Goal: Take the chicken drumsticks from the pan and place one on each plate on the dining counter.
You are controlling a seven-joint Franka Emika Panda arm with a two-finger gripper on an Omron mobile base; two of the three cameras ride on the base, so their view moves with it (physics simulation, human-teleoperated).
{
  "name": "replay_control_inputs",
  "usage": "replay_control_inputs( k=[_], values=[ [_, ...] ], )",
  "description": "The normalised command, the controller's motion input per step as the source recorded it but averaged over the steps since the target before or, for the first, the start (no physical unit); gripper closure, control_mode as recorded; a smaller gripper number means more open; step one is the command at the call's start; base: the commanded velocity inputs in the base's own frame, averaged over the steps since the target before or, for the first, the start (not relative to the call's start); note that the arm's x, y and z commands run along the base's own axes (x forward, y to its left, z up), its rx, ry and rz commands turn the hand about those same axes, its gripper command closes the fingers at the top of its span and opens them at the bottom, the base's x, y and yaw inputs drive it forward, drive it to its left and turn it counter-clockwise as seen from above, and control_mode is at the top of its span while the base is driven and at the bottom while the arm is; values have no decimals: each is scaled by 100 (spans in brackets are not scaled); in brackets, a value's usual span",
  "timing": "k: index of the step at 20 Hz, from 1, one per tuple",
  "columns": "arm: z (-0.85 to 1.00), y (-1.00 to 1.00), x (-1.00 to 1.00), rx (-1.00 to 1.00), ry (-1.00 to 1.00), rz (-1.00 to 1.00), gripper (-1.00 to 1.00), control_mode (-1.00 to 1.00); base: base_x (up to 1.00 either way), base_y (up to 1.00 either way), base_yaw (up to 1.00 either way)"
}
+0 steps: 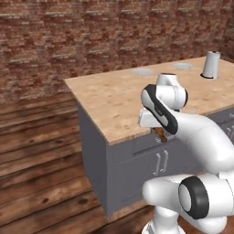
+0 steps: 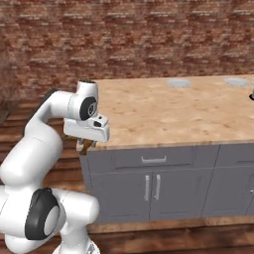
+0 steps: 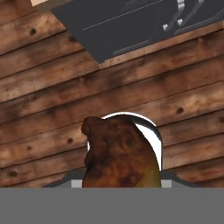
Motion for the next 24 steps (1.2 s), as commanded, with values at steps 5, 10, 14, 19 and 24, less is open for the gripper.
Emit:
replay_control_inputs(
  k=[5, 10, 14, 19, 24],
  values=[
    [0, 0, 0, 0, 0, 0, 100, 100, 38, 100, -19],
    [0, 0, 0, 0, 0, 0, 100, 100, 38, 100, -19],
    [0, 0, 0, 0, 0, 0, 100, 100, 39, 100, -19],
    [0, 0, 0, 0, 0, 0, 100, 100, 40, 100, -20],
    [0, 0, 0, 0, 0, 0, 100, 100, 45, 97, -25]
  ],
)
